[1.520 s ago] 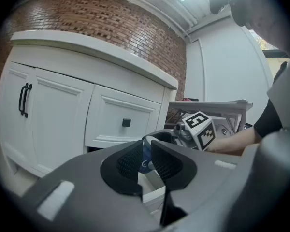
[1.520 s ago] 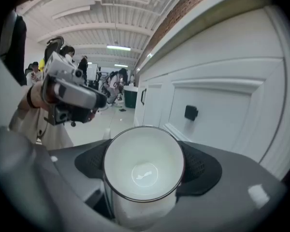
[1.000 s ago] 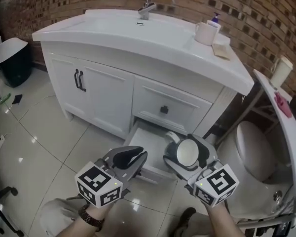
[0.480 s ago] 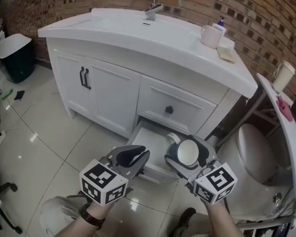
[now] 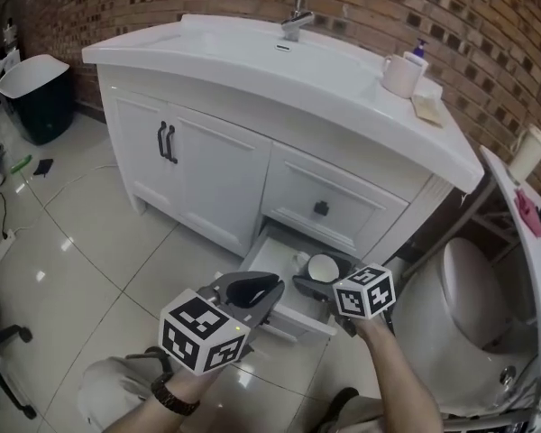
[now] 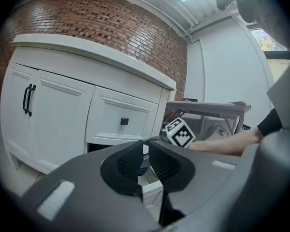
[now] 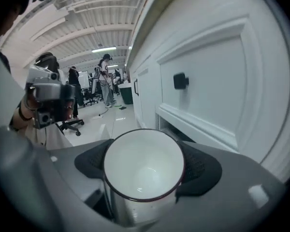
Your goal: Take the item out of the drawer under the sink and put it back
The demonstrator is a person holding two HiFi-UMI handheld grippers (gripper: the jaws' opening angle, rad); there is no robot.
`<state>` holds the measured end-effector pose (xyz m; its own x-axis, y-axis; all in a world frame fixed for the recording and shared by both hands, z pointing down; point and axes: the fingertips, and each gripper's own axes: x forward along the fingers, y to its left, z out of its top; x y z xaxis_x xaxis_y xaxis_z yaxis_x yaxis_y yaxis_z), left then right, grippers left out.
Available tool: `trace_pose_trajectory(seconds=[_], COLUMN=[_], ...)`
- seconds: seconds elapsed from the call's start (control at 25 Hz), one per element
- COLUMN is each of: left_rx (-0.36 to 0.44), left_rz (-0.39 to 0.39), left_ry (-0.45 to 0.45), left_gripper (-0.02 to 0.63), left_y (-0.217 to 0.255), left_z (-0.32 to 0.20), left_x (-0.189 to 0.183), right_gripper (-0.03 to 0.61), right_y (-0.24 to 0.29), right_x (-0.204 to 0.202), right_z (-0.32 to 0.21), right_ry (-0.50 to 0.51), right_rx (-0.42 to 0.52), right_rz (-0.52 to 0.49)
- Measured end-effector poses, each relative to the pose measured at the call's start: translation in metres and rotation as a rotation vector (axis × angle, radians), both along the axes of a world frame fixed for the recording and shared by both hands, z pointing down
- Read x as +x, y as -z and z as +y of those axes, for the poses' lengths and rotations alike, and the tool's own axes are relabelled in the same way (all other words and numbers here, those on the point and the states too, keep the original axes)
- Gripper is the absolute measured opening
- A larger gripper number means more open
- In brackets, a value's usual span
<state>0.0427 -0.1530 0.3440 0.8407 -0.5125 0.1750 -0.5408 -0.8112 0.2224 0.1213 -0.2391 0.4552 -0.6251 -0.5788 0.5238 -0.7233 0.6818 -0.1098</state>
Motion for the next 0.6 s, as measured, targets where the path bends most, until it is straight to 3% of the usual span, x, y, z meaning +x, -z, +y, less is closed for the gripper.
trace_pose_trajectory(seconds=[0.16,0.32,0.44,0.6], left_rx=[-0.06,-0.164,-0.231,-0.234], left_rz=[-0.041,-0.089,-0.145,-0.114], left_ry=[-0.012,0.061,0.153,0.13], left_gripper=[0.044,0.069,0.057,0.058], left_y=[-0.015,-0.035,-0.05,-0.043], left_z=[-0.003,-0.013,-0.025,-0.023], left_x=[0.005,0.002,-0.011,-0.015], right_gripper=[0.413,0.413,0.416,0.44], right_y=[-0.05,-0.088,-0.096,-0.1], right_x=[-0.014,-0.03,-0.037,-0.027], right_z=[-0.028,-0.036,-0.042,-0.035], right_ry=[0.016,0.063,0.068,0.067], right_rx=[-0.125,-0.15,-0.141,-0.181], right_rz=[0.1,0.254,0.25,0.274])
